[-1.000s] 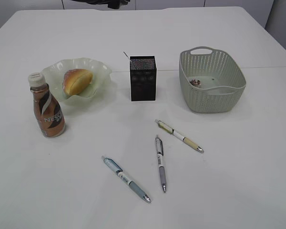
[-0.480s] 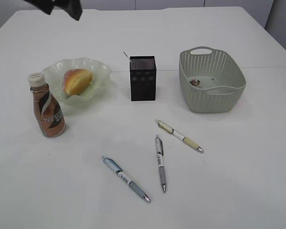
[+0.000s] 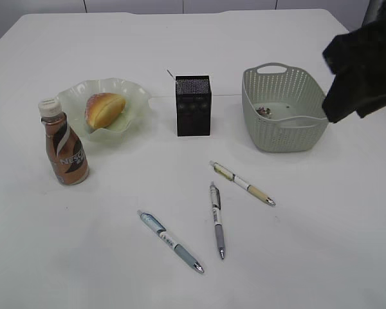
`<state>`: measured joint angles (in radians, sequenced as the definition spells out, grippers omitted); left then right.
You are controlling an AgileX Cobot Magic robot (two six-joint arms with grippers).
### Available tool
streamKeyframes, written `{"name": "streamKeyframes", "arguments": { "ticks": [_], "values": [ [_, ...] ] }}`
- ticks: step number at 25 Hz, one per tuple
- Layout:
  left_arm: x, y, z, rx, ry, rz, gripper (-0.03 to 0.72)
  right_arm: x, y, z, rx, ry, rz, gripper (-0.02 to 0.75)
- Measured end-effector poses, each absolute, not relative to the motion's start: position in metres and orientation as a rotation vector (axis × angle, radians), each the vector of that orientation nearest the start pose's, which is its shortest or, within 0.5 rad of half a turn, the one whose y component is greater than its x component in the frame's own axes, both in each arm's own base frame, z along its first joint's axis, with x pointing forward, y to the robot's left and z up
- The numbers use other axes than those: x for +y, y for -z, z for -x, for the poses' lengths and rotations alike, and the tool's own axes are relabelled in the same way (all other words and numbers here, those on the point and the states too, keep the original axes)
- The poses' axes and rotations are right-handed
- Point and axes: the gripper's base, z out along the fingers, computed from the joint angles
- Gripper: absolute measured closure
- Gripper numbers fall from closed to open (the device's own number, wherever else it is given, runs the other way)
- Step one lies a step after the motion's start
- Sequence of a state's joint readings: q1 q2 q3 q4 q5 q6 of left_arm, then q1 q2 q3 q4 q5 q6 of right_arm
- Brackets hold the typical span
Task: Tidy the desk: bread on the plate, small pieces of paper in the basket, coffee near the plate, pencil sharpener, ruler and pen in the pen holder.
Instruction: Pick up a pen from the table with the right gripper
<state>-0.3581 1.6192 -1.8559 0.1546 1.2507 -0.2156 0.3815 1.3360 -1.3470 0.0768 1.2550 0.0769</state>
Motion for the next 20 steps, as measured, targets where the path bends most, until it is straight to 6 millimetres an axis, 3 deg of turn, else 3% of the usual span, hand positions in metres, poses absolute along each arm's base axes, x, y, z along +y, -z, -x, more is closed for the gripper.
{"name": "streamKeyframes", "arguments": {
  "ticks": [5, 11, 20],
  "values": [
    [-0.083, -0.464, -0.293, 2.386, 0.05, -0.12, 0.257, 0.113, -0.336, -0.275, 2.825, -0.139, 0.45, 0.349],
    [-0.07, -0.493, -0.258, 2.294, 0.072, -0.105, 0.273, 0.132, -0.292, -0.326, 2.829, -0.073, 0.673, 0.311],
    [-0.067, -0.499, -0.249, 2.274, 0.069, -0.1, 0.275, 0.157, -0.233, -0.387, 2.828, -0.043, 0.883, 0.311]
  ]
}}
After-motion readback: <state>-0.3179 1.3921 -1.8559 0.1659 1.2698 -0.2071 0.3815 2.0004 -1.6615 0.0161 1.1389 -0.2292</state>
